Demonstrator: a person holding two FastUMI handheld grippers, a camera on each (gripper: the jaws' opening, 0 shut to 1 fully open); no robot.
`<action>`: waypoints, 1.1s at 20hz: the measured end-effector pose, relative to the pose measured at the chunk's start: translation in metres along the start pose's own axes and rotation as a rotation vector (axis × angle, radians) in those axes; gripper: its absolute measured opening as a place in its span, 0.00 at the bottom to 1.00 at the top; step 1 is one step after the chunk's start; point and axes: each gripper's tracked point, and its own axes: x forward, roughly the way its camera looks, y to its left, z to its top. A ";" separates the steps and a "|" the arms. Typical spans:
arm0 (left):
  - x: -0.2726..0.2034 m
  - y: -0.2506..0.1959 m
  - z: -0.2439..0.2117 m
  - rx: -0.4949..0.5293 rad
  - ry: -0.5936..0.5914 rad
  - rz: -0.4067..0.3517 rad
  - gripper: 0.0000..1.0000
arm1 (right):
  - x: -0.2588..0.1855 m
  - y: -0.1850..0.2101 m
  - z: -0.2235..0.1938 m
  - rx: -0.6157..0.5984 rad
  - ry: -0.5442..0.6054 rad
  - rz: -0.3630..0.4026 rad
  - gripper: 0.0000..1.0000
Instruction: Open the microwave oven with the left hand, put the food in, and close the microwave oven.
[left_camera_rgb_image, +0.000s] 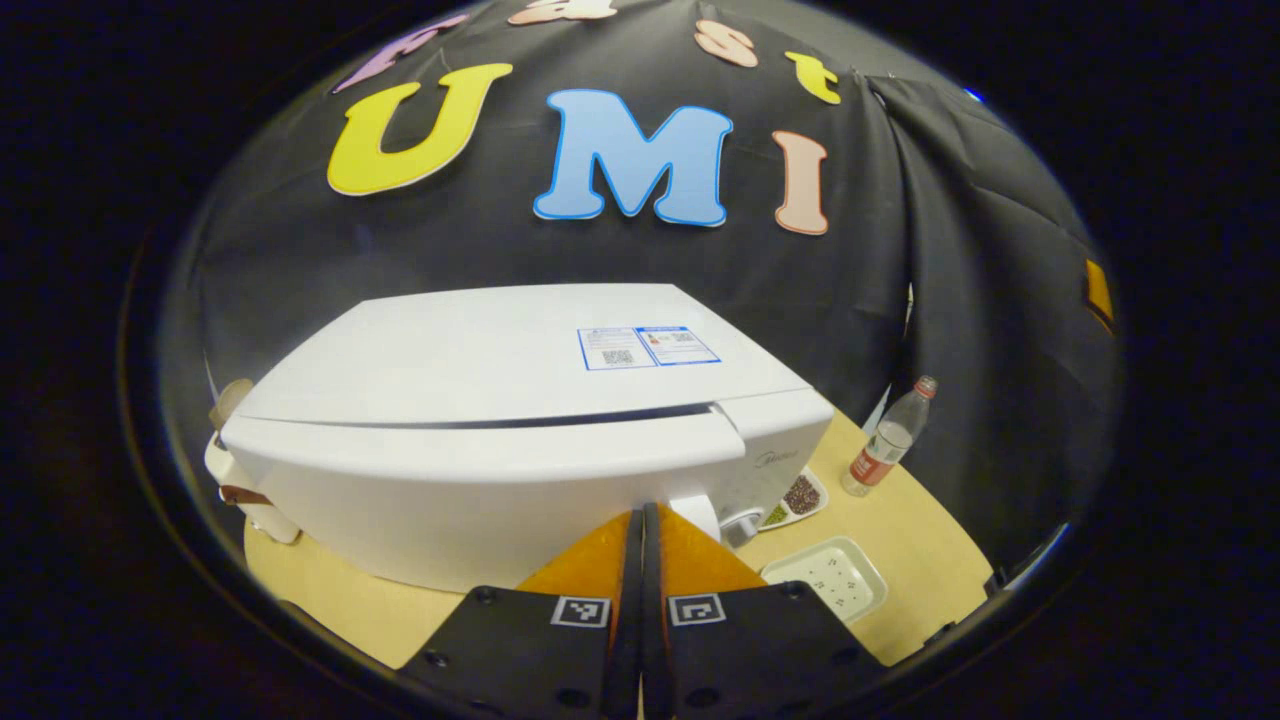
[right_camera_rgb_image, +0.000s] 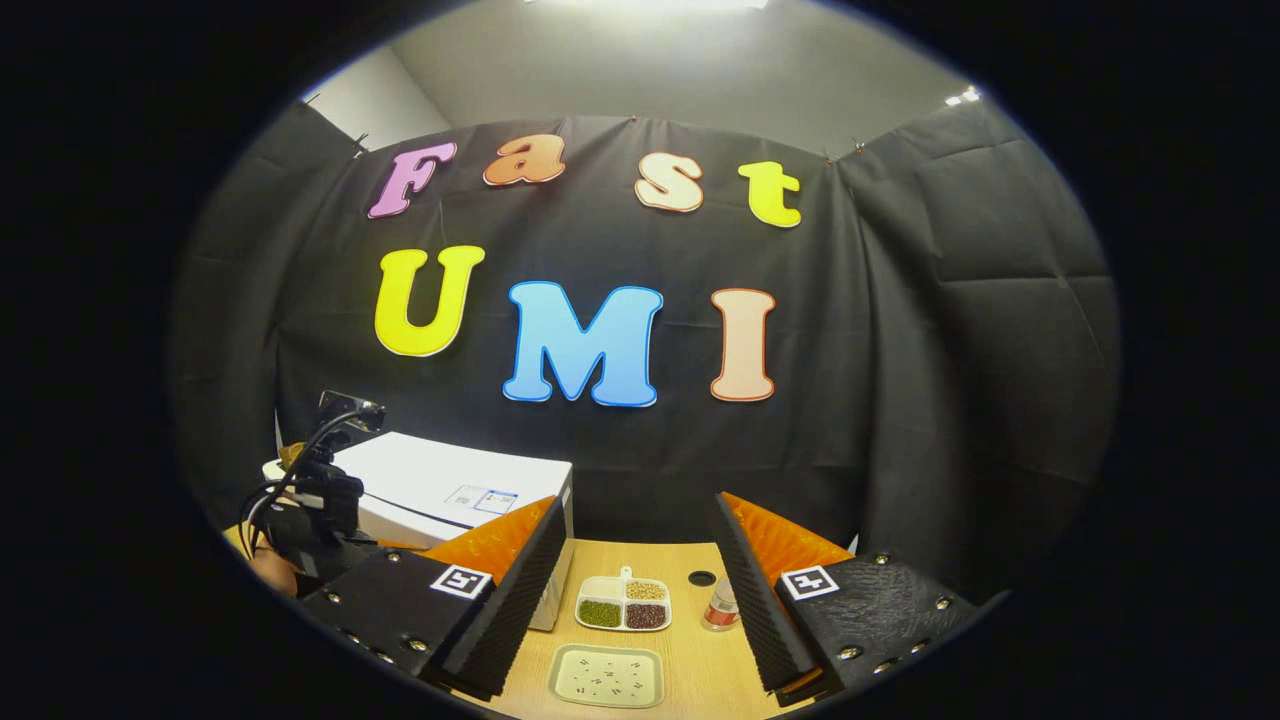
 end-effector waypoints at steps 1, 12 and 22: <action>0.001 0.000 0.001 -0.008 -0.003 -0.005 0.07 | -0.001 0.001 0.001 -0.001 -0.001 0.001 0.90; -0.032 0.002 0.050 0.017 -0.113 0.004 0.08 | -0.016 0.022 0.013 -0.037 -0.021 0.038 0.90; -0.241 0.013 0.185 0.020 -0.568 0.043 0.82 | -0.030 0.062 0.080 0.078 -0.111 0.115 0.90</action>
